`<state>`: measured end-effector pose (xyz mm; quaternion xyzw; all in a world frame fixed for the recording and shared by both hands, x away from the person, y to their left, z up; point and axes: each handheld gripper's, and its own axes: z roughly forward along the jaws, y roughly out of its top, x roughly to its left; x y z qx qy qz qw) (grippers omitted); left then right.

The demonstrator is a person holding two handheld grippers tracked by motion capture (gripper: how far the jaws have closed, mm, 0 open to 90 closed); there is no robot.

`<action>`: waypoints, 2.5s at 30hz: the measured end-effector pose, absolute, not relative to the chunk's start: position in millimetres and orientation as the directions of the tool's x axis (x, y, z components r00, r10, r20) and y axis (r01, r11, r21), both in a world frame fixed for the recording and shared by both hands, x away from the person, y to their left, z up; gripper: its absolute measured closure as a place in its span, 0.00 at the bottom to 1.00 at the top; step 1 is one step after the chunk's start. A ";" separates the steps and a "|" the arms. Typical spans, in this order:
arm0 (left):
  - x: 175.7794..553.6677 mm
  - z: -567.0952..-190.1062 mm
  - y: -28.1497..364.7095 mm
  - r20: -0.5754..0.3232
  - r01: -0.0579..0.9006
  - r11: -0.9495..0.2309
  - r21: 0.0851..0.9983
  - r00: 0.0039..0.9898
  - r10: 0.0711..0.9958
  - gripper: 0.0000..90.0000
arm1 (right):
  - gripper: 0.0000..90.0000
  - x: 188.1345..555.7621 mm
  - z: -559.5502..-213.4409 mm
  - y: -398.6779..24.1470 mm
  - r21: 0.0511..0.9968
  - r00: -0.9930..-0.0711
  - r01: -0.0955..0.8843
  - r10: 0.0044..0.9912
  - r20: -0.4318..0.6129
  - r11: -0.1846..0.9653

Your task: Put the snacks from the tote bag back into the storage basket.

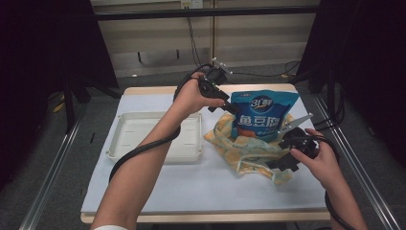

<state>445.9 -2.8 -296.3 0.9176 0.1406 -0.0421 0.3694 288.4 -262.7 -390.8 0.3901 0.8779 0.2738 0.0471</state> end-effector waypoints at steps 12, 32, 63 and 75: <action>448.3 -291.7 -8.0 -0.153 0.262 -0.643 0.720 0.963 0.222 0.69 | 0.07 288.0 -392.2 -259.9 0.510 -0.694 0.660 0.708 0.131 0.552; 435.8 -280.4 13.6 -0.148 0.287 -0.694 0.661 0.956 0.255 0.99 | 0.07 287.2 -394.6 -256.7 0.503 -0.697 0.660 0.705 0.131 0.559; 447.4 -288.9 -35.1 -0.190 0.264 -0.709 0.654 0.964 0.184 0.63 | 0.07 287.7 -399.0 -253.8 0.489 -0.704 0.659 0.698 0.132 0.572; 444.3 -282.4 -41.0 -0.182 0.233 -0.729 0.644 0.972 0.150 1.00 | 0.07 288.0 -401.0 -251.8 0.486 -0.707 0.657 0.694 0.135 0.576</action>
